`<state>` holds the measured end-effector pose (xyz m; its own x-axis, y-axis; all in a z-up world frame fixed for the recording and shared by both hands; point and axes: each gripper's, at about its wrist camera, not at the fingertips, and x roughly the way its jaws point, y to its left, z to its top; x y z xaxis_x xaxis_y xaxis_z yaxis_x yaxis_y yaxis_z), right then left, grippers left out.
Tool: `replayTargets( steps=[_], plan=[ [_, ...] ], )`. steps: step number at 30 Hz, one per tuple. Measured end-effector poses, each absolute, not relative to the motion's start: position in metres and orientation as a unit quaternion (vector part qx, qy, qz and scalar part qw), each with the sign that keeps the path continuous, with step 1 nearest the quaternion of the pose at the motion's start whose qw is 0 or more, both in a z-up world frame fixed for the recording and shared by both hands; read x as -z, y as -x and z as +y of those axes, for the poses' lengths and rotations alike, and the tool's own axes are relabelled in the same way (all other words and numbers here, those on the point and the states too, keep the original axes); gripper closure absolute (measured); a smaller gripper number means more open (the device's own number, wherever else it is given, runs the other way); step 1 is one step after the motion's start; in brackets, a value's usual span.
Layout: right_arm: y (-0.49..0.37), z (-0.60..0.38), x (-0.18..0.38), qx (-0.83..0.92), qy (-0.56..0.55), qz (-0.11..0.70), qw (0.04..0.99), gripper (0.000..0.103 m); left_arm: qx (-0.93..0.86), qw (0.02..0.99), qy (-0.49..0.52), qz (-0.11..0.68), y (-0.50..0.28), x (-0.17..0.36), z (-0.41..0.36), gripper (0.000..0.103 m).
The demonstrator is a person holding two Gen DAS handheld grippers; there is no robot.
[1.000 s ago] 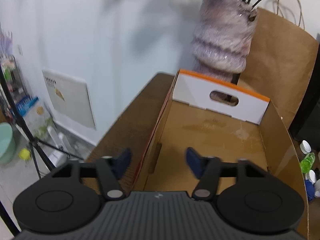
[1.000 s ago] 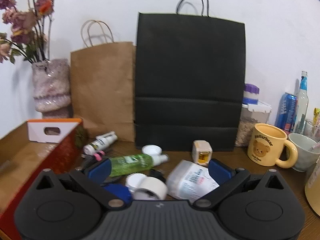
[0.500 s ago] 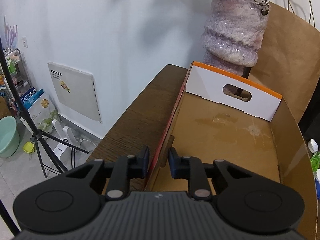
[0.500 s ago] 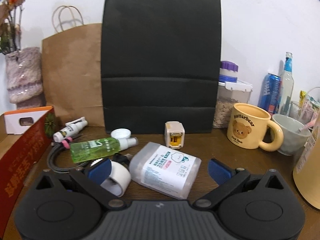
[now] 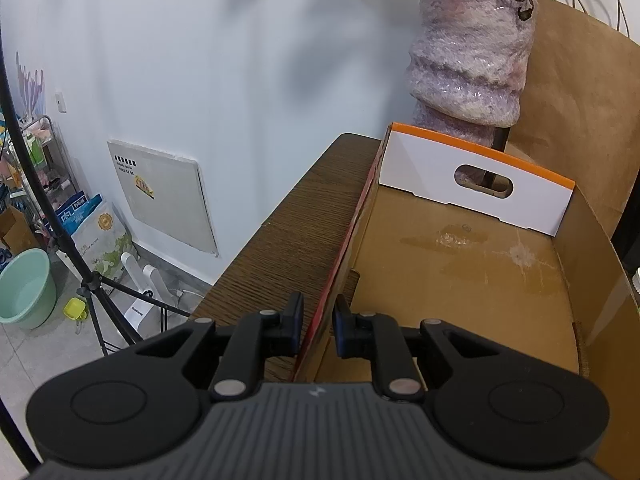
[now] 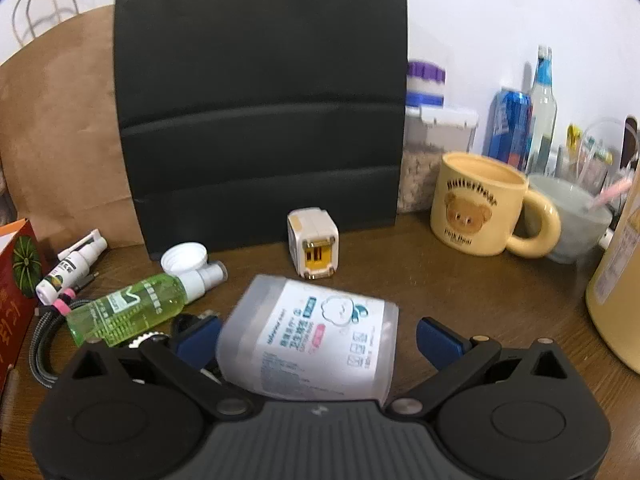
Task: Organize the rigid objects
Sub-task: 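Grasp the white pill bottle with the right gripper, then carry the pill bottle into the orange box and release it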
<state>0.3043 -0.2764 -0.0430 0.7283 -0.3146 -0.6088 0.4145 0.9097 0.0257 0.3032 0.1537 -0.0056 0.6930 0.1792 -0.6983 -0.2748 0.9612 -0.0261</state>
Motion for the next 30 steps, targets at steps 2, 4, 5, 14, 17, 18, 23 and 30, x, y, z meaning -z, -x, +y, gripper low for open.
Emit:
replayTargets(
  steps=[2, 4, 5, 14, 17, 18, 23, 30],
  plan=[
    [-0.305, -0.283, 0.047, 0.191, -0.101, 0.319, 0.923, 0.002, -0.123, 0.918, 0.063, 0.371, -0.303, 0.006, 0.154, 0.087],
    [-0.304, -0.289, 0.05, 0.178, -0.127, 0.322, 0.921, 0.015, -0.123, 0.918, 0.064, 0.371, -0.303, 0.006, 0.154, 0.087],
    [-0.303, -0.29, 0.051, 0.174, -0.135, 0.324, 0.92, 0.016, -0.123, 0.918, 0.063, 0.372, -0.303, 0.005, 0.154, 0.087],
    [-0.287, -0.286, 0.044, 0.178, -0.127, 0.277, 0.936, 0.019, -0.123, 0.918, 0.064, 0.371, -0.303, 0.005, 0.154, 0.087],
    [-0.283, -0.284, 0.04, 0.171, -0.122, 0.262, 0.942, 0.019, -0.123, 0.918, 0.064, 0.371, -0.303, 0.005, 0.154, 0.087],
    [-0.282, -0.283, 0.038, 0.17, -0.121, 0.258, 0.943, 0.019, -0.123, 0.918, 0.064, 0.371, -0.303, 0.005, 0.154, 0.087],
    [-0.272, -0.273, 0.021, 0.141, -0.114, 0.218, 0.959, 0.019, -0.123, 0.918, 0.064, 0.371, -0.303, 0.005, 0.154, 0.087],
    [-0.274, -0.226, -0.007, 0.033, -0.115, 0.18, 0.976, 0.019, -0.123, 0.919, 0.063, 0.37, -0.303, 0.005, 0.154, 0.087]
  ],
)
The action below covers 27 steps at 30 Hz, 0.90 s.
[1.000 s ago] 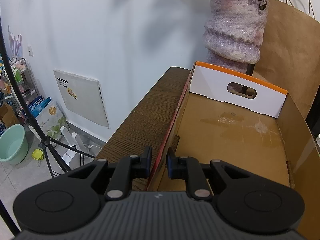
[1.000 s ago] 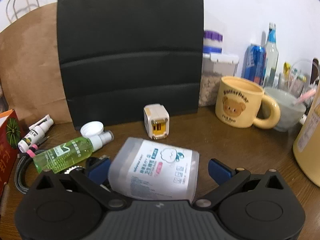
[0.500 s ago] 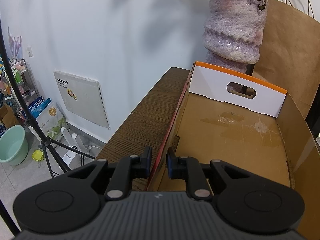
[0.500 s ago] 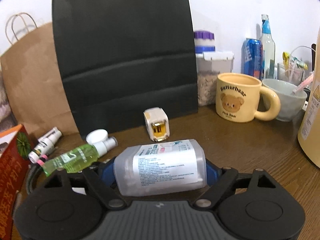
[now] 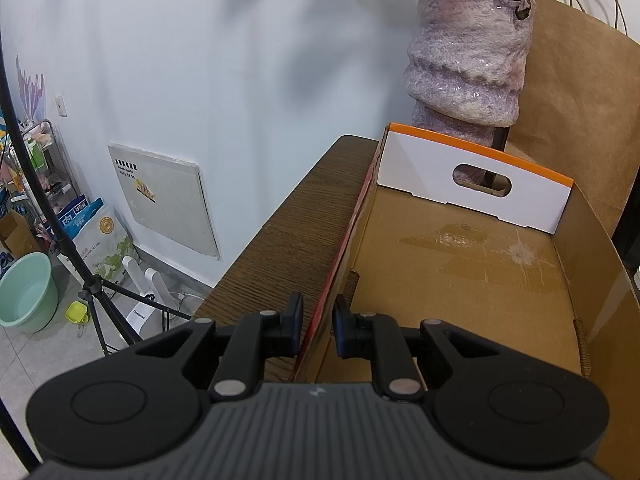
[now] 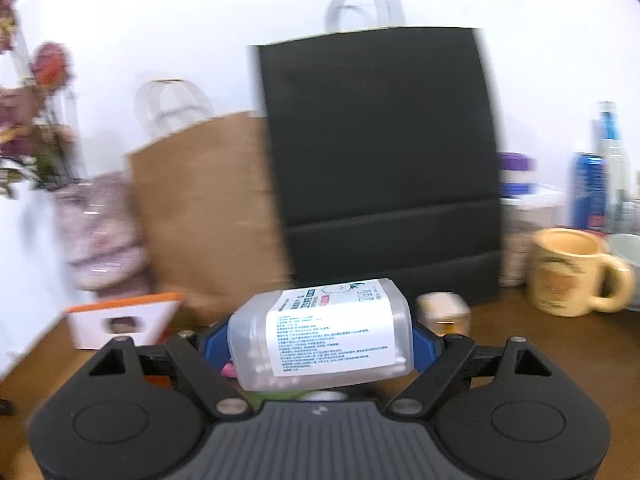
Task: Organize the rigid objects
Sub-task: 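Carry the pill bottle into the orange box and release it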
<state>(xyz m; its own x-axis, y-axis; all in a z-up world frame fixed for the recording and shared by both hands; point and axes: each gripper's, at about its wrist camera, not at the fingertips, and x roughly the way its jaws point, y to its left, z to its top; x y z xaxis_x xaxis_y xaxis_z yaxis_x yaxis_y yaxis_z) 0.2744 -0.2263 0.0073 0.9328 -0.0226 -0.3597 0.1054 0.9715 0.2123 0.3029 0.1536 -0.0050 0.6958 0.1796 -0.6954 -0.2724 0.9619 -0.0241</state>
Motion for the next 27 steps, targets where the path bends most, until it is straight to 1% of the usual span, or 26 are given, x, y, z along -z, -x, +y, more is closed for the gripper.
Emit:
replayTargets(
  steps=[8, 13, 18, 27],
  plan=[
    [-0.3, -0.148, -0.024, -0.071, -0.102, 0.171, 0.977, 0.019, -0.123, 0.919, 0.06, 0.369, -0.302, 0.005, 0.153, 0.087],
    [-0.308, -0.106, -0.035, -0.124, -0.07, 0.175, 0.974, 0.019, -0.124, 0.92, 0.057, 0.368, -0.302, 0.005, 0.153, 0.087],
    [-0.321, -0.08, -0.038, -0.164, -0.028, 0.2, 0.966, 0.019, -0.124, 0.921, 0.053, 0.367, -0.302, 0.006, 0.151, 0.087],
    [-0.335, -0.062, -0.019, -0.181, 0.017, 0.256, 0.95, 0.019, -0.122, 0.923, 0.045, 0.362, -0.3, 0.005, 0.149, 0.087]
  ],
)
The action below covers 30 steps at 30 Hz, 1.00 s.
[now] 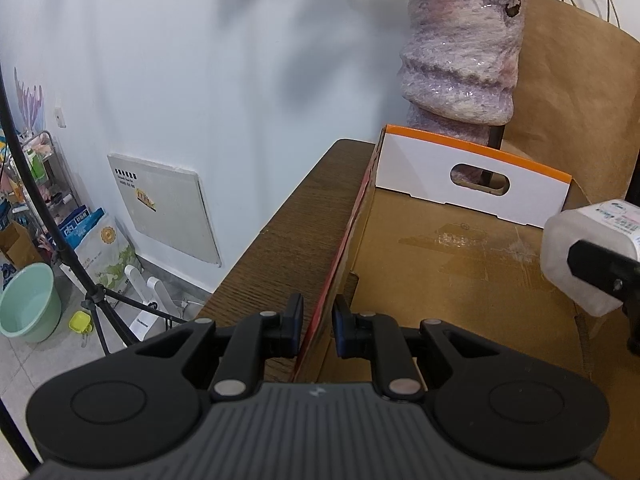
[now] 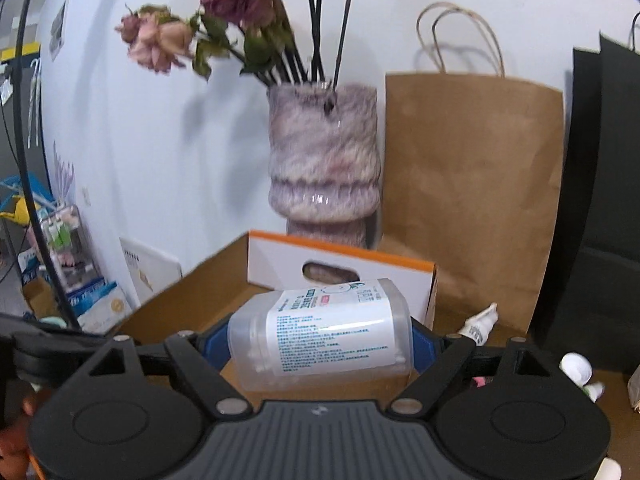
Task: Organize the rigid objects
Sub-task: 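Carry the pill bottle into the orange box and release it, then return the right gripper to the white tape roll and grasp it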
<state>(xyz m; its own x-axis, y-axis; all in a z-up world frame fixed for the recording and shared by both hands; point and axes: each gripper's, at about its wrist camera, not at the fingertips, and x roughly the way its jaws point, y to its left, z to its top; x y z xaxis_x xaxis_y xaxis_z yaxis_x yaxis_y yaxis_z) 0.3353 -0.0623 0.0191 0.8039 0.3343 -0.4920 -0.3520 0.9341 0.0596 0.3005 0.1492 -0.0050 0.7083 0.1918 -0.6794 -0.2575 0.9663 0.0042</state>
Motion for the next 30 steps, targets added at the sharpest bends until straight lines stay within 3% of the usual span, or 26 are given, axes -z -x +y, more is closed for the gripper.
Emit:
replayTargets(
  steps=[3, 6, 30],
  plan=[
    [-0.335, -0.064, -0.018, -0.191, 0.014, 0.263, 0.946, 0.018, -0.12, 0.923, 0.047, 0.362, -0.3, 0.005, 0.15, 0.087],
    [-0.334, -0.065, -0.018, -0.188, 0.01, 0.261, 0.947, 0.0, -0.119, 0.924, 0.047, 0.362, -0.3, 0.005, 0.15, 0.087],
    [-0.315, -0.107, -0.031, -0.139, 0.002, 0.221, 0.965, 0.0, -0.119, 0.924, 0.048, 0.361, -0.3, 0.005, 0.151, 0.087]
  ],
)
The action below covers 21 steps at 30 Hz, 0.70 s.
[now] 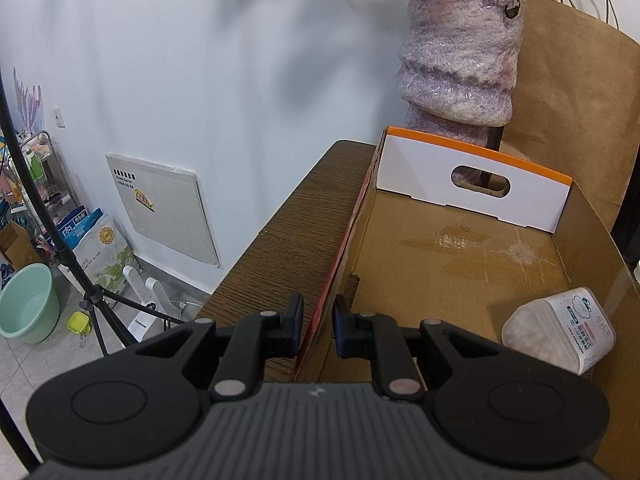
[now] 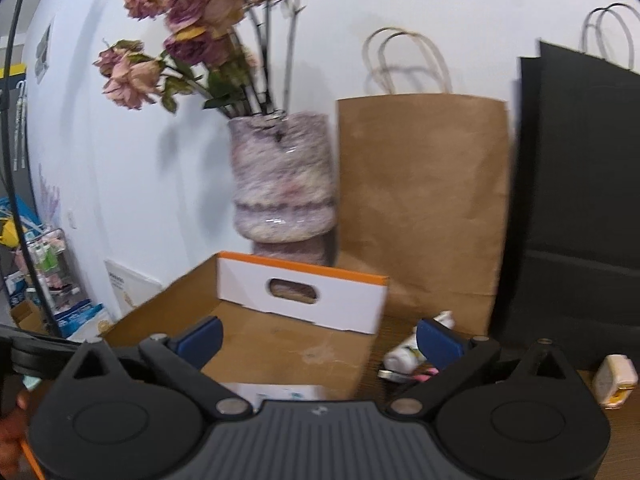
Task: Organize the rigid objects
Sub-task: 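Return the right gripper to the white tape roll and grasp it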
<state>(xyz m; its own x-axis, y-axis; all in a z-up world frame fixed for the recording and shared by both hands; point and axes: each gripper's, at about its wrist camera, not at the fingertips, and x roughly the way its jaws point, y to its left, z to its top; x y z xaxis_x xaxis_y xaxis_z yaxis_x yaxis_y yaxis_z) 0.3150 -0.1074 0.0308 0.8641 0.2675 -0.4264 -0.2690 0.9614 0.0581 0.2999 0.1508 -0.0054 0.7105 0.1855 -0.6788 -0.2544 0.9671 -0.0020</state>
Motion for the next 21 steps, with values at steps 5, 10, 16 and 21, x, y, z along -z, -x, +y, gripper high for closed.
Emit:
replayTargets(
  steps=[5, 10, 16, 21],
  plan=[
    [-0.305, -0.14, -0.031, -0.1, 0.005, 0.216, 0.971, 0.0, -0.119, 0.924, 0.047, 0.361, -0.3, 0.005, 0.151, 0.087],
    [-0.299, -0.179, -0.022, -0.051, 0.012, 0.227, 0.973, 0.0, -0.119, 0.924, 0.046, 0.361, -0.3, 0.005, 0.151, 0.087],
    [-0.296, -0.221, 0.003, 0.0, 0.01, 0.263, 0.965, 0.0, -0.119, 0.924, 0.046, 0.361, -0.3, 0.005, 0.151, 0.087],
    [-0.294, -0.24, 0.027, 0.019, 0.007, 0.299, 0.954, 0.0, -0.119, 0.924, 0.046, 0.361, -0.3, 0.005, 0.151, 0.087]
  ],
)
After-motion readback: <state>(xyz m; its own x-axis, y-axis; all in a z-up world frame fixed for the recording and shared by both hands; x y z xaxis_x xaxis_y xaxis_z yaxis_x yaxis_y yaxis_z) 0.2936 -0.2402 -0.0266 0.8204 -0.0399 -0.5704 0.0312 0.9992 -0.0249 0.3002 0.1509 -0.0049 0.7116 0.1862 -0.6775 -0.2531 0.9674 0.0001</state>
